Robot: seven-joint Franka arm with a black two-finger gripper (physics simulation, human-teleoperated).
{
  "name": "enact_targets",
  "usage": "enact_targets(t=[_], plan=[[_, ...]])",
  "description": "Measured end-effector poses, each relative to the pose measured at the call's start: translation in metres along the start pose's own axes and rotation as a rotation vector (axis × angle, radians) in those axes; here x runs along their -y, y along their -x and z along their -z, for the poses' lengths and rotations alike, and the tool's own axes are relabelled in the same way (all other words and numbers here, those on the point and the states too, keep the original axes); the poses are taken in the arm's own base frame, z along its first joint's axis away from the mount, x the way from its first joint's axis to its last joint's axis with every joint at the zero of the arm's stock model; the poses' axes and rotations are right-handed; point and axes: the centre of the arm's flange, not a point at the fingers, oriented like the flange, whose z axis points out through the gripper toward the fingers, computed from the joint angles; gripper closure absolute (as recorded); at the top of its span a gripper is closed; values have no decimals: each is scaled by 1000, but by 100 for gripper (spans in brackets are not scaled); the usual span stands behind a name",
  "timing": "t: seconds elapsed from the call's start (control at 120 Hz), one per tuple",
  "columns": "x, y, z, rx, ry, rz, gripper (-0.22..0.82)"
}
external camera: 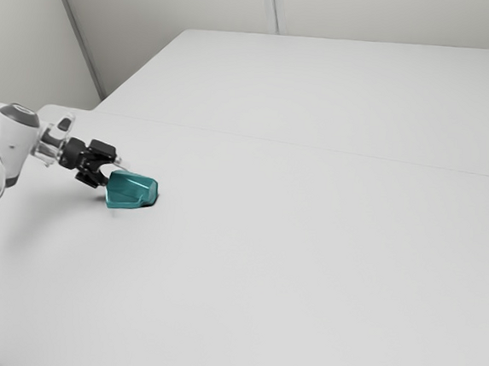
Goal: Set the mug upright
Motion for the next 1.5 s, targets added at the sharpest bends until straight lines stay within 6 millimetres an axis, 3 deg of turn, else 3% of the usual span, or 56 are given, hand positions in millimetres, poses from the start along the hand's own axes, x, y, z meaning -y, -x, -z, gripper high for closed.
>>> enact_targets(t=[0.175, 0.717, 0.858, 0.992, 1.5], plan=[[-1, -2, -10, 3, 15, -4, 4], [-6, -3, -15, 5, 30, -17, 59], [-13, -5, -17, 9, 31, -30, 68], [-33, -9, -17, 14, 28, -63, 74], [-130, -13, -37, 140, -118, -246, 77]])
